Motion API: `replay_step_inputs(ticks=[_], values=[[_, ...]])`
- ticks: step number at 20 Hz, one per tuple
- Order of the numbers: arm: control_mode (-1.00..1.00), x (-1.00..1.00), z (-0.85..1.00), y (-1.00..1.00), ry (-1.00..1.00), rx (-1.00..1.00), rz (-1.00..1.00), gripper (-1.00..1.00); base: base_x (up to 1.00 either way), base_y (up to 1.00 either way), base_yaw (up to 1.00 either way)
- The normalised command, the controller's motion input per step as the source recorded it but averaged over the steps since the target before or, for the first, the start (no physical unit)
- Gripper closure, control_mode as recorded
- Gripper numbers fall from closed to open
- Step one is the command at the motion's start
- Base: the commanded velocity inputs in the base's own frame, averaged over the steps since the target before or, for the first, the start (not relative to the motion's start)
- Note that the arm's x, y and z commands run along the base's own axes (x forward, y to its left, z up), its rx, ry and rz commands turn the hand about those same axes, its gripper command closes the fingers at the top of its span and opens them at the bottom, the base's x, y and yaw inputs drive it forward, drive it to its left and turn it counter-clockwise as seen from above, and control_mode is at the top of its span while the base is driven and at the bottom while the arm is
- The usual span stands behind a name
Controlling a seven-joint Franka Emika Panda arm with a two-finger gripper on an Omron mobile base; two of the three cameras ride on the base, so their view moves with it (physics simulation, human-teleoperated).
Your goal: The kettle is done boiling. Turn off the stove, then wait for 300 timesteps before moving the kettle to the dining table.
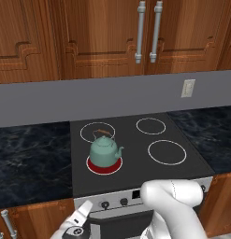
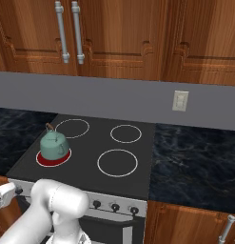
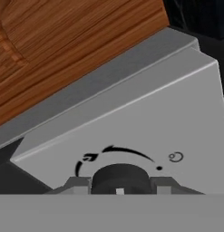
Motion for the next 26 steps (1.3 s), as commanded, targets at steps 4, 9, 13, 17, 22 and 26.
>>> replay_step_inputs(ticks=[4,9,13,17,22,26], values=[[-1.00,0.00,-0.01,-0.21,0.00,0.11,0.00,1.00,0.00,0.00,0.00],[-1.00,0.00,-0.12,-0.24,0.00,0.22,0.00,1.00,0.00,0.00,0.00],[-1.00,0.00,-0.19,-0.26,0.00,0.27,0.00,1.00,0.00,0.00,0.00],[-1.00,0.00,-0.21,-0.27,0.00,0.30,0.00,1.00,0.00,0.00,0.00],[-1.00,-0.02,-0.23,-0.27,0.00,0.35,0.00,1.00,0.00,0.00,0.00],[-1.00,-0.07,-0.29,-0.26,-0.01,0.36,0.00,1.00,0.00,0.00,0.00]])
